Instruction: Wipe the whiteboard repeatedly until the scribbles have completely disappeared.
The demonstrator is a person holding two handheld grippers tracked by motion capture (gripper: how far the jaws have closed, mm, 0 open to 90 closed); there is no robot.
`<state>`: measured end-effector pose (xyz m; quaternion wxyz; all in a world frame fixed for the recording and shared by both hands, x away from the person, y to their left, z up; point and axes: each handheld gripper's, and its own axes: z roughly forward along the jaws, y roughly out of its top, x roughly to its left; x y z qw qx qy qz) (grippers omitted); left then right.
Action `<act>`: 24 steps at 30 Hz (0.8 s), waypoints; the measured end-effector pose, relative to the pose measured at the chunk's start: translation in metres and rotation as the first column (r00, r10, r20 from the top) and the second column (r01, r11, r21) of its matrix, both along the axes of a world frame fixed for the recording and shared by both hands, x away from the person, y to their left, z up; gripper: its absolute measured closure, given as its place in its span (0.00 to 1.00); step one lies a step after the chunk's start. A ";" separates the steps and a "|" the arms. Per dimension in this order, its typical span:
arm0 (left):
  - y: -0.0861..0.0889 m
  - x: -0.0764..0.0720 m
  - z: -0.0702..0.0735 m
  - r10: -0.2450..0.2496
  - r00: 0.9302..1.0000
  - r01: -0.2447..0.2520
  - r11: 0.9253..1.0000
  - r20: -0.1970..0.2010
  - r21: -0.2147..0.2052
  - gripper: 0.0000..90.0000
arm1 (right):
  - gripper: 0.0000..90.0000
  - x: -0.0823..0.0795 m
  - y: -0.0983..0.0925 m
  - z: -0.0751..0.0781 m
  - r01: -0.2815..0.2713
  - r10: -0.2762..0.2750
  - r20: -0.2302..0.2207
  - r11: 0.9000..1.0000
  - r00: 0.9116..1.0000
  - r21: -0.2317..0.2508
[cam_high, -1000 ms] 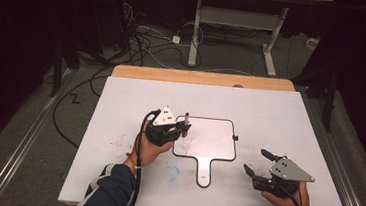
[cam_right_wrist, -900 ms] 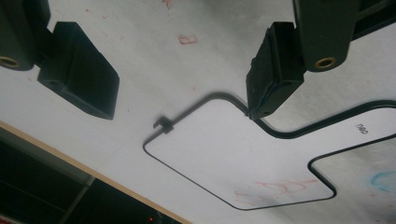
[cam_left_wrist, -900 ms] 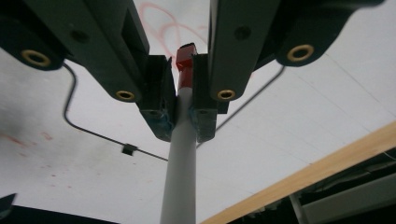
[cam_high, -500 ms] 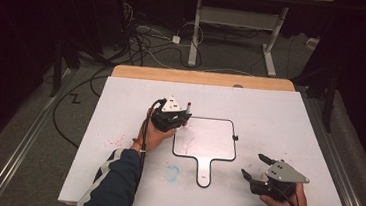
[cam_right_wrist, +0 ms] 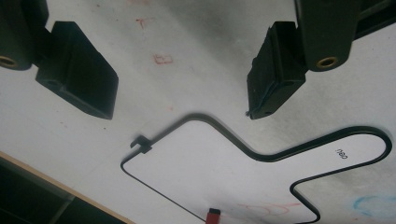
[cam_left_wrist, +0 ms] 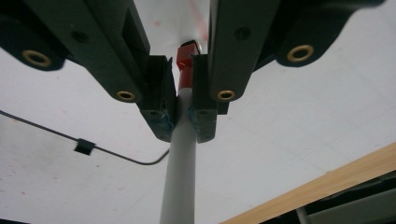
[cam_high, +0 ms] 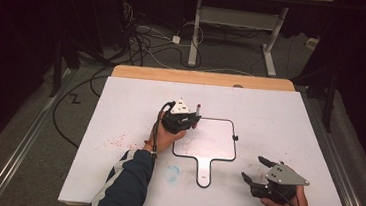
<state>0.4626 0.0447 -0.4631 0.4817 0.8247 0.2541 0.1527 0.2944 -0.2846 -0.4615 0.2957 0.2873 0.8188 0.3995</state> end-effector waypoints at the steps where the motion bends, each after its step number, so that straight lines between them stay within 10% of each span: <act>1: 0.001 0.000 0.001 -0.002 1.000 0.002 1.000 0.010 0.019 0.88 | 0.28 0.000 0.000 0.000 0.000 0.000 -0.002 1.000 1.000 0.000; 5: 0.022 0.007 0.003 0.082 0.996 -0.085 0.993 0.042 0.076 0.88 | 0.28 -0.001 0.001 0.000 -0.006 0.006 -0.002 1.000 1.000 -0.009; 8: 0.039 0.012 0.000 0.126 0.992 -0.126 0.992 0.007 0.021 0.88 | 0.28 0.000 0.001 0.000 -0.005 0.005 -0.002 1.000 1.000 -0.011; 13: 0.024 0.008 -0.002 0.072 0.997 -0.073 0.997 -0.020 -0.020 0.88 | 0.28 0.001 0.003 -0.001 -0.012 0.012 -0.009 1.000 1.000 -0.009; 18: 0.006 -0.003 0.003 -0.005 1.000 0.004 0.999 0.002 0.040 0.88 | 0.28 0.001 0.004 -0.002 -0.026 0.026 -0.018 1.000 1.000 -0.013; 24: 0.028 0.008 0.002 0.099 0.995 -0.100 0.993 0.022 0.062 0.88 | 0.28 0.002 0.002 -0.002 -0.018 0.017 -0.018 1.000 1.000 -0.015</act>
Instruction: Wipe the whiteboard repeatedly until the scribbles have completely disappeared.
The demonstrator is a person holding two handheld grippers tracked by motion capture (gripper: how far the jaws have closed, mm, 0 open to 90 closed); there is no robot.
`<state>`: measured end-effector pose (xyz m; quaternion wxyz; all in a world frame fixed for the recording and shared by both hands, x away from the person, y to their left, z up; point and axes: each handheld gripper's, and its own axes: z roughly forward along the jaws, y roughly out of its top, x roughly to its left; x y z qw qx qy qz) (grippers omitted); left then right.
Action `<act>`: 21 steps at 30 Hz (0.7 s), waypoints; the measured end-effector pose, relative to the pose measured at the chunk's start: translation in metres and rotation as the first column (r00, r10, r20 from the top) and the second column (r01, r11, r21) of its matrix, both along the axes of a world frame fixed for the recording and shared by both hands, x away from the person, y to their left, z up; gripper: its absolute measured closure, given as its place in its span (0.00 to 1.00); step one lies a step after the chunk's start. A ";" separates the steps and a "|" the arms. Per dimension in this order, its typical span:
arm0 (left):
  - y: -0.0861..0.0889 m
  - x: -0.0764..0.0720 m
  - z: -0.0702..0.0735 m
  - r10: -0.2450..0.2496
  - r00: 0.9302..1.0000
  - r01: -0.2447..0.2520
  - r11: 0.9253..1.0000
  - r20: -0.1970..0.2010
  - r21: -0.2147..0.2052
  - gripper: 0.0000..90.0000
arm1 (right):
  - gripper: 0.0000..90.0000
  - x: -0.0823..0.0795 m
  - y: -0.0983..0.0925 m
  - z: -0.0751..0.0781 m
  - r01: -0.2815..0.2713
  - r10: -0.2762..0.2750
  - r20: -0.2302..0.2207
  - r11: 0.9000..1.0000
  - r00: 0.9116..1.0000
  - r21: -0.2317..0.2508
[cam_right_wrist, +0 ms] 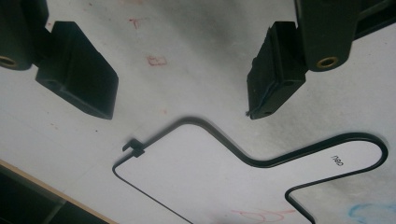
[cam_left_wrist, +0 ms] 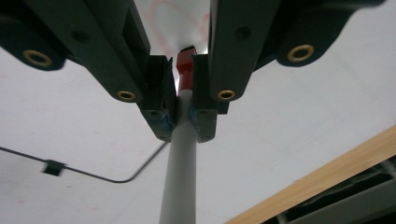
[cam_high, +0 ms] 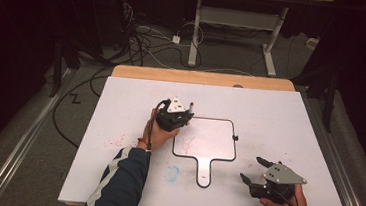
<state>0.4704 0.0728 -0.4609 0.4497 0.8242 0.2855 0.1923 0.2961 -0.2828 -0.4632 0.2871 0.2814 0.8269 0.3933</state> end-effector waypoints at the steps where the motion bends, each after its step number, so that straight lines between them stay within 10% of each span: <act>1: 0.003 0.000 0.000 0.000 1.000 0.000 1.000 -0.003 -0.002 0.88 | 0.28 0.000 0.000 0.000 0.000 0.000 -0.002 1.000 1.000 0.001; 10: -0.021 -0.024 0.001 -0.149 0.989 0.149 0.989 0.011 0.011 0.88 | 0.28 0.002 0.002 -0.001 -0.014 0.014 -0.013 1.000 1.000 -0.007; 15: -0.002 -0.015 0.002 -0.063 0.998 0.063 0.997 0.011 0.040 0.88 | 0.28 0.001 0.002 -0.001 -0.012 0.012 -0.011 1.000 1.000 -0.010; 21: 0.021 -0.008 -0.001 -0.010 0.999 0.009 1.000 -0.034 -0.027 0.88 | 0.28 0.000 0.005 -0.002 -0.026 0.026 -0.004 0.999 1.000 -0.032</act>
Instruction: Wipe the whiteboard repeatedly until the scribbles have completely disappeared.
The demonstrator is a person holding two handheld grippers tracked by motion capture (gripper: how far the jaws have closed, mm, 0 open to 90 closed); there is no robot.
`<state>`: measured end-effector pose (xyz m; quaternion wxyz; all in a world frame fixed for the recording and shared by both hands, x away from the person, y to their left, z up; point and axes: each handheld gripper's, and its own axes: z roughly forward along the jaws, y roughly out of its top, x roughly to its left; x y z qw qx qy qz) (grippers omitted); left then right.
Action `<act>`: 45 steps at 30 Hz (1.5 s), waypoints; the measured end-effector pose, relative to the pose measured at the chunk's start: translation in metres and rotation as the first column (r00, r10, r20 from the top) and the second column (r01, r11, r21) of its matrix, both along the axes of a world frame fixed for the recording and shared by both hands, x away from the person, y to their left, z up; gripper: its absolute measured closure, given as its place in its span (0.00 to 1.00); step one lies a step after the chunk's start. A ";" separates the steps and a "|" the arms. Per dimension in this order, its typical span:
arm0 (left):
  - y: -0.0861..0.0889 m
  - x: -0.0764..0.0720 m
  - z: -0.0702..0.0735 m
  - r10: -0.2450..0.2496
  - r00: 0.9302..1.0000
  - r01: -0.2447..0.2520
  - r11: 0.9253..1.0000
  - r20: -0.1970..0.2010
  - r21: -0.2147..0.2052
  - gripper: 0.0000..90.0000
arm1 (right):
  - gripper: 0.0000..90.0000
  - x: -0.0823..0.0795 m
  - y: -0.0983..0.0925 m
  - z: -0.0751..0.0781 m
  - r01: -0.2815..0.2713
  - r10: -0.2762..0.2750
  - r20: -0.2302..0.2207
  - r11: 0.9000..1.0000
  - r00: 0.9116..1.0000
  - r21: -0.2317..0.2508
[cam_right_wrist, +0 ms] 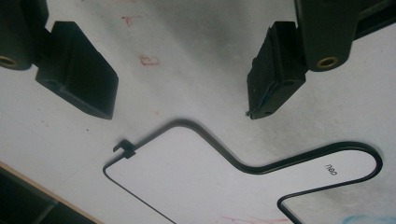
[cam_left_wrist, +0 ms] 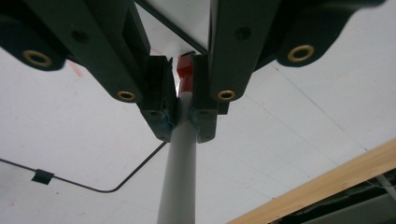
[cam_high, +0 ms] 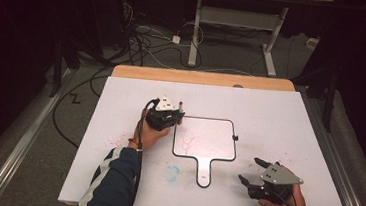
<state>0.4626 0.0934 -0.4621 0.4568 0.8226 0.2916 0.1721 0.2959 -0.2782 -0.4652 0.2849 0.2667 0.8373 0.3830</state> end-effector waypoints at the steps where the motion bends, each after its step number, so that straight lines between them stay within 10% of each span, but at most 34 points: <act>1: -0.002 -0.002 0.000 -0.015 1.000 0.015 1.000 0.001 0.000 0.88 | 0.28 0.000 0.000 0.000 -0.001 0.001 -0.002 1.000 1.000 0.001; 10: -0.026 -0.020 0.001 -0.144 0.989 0.142 0.989 0.044 0.034 0.88 | 0.28 0.000 0.002 0.001 -0.010 0.010 -0.007 1.000 1.000 0.006; 19: 0.000 -0.005 -0.001 -0.008 1.000 0.007 1.000 0.022 0.012 0.88 | 0.28 -0.001 0.002 0.000 -0.010 0.010 -0.009 1.000 1.000 0.007; 31: -0.021 -0.044 0.002 -0.193 0.980 0.190 0.979 0.039 0.071 0.88 | 0.28 -0.001 0.003 0.001 -0.010 0.010 -0.005 1.000 1.000 0.000; 40: 0.001 -0.019 -0.002 -0.058 0.998 0.057 0.998 0.036 0.032 0.88 | 0.28 -0.002 0.007 -0.001 -0.014 0.014 -0.001 1.000 1.000 -0.022; 45: -0.001 -0.019 -0.003 -0.070 0.998 0.070 0.997 0.004 -0.011 0.88 | 0.28 -0.002 0.006 -0.001 -0.019 0.019 -0.005 1.000 1.000 -0.024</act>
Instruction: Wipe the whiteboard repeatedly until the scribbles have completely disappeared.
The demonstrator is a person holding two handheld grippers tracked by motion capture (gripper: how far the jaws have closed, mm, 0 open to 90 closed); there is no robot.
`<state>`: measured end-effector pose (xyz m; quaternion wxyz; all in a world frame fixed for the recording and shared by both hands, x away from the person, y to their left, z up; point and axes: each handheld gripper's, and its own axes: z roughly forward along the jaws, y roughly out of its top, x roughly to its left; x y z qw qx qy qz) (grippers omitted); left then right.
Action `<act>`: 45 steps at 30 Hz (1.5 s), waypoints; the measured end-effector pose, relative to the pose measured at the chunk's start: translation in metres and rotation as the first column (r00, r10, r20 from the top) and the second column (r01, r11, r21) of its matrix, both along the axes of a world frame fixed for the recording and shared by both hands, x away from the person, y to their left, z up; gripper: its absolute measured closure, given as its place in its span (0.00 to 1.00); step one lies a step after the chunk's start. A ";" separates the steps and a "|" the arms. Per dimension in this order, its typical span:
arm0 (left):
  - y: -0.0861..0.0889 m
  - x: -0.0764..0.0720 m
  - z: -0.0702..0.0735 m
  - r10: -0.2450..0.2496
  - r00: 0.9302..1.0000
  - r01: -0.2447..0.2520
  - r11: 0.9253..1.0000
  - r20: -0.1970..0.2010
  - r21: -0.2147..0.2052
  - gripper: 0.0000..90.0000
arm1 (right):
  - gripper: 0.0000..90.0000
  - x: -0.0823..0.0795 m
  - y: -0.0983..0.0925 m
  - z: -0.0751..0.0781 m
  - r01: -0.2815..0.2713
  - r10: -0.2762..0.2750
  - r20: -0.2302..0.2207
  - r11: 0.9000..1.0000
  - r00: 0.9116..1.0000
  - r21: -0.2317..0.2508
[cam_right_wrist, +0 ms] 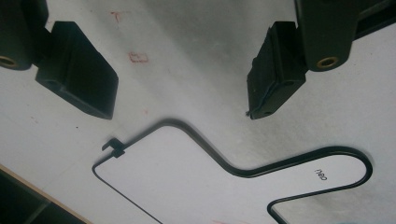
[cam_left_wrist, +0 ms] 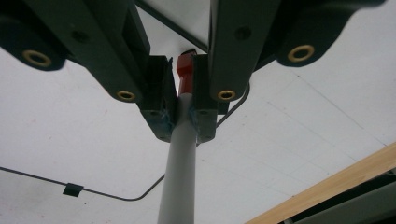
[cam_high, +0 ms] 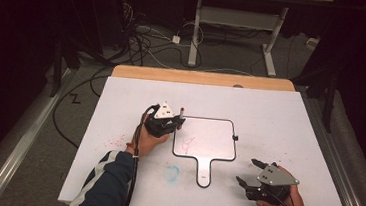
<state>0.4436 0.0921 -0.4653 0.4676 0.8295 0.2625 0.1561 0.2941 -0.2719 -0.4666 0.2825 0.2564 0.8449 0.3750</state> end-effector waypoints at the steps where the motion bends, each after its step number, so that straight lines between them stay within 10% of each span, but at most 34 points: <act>1: -0.002 -0.003 0.000 -0.020 1.000 0.020 1.000 -0.008 -0.008 0.88 | 0.28 0.000 0.000 0.000 0.000 0.000 0.000 1.000 1.000 0.000; 9: -0.026 -0.042 0.002 -0.174 0.985 0.174 0.985 -0.005 0.011 0.88 | 0.28 -0.002 0.000 0.001 -0.006 0.006 0.005 1.000 1.000 0.001; 19: -0.036 -0.017 0.000 -0.080 0.996 0.079 0.997 0.030 0.019 0.88 | 0.28 0.000 0.003 0.000 -0.019 0.020 0.003 1.000 1.000 -0.013; 25: -0.052 -0.026 0.003 -0.163 0.986 0.160 0.986 0.042 0.055 0.88 | 0.28 0.000 0.002 0.000 -0.021 0.021 0.000 1.000 1.000 -0.011; 33: -0.027 -0.013 -0.001 -0.061 0.998 0.061 0.998 0.019 0.000 0.88 | 0.28 -0.001 0.000 0.000 -0.012 0.012 0.003 1.000 1.000 -0.011; 39: -0.034 -0.031 0.002 -0.147 0.989 0.146 0.988 0.031 0.042 0.88 | 0.28 -0.001 0.002 0.000 -0.021 0.021 0.002 1.000 1.000 -0.016; 45: -0.012 -0.026 0.001 -0.094 0.995 0.093 0.995 0.027 0.039 0.88 | 0.28 -0.002 0.001 0.000 -0.017 0.017 0.003 1.000 1.000 -0.011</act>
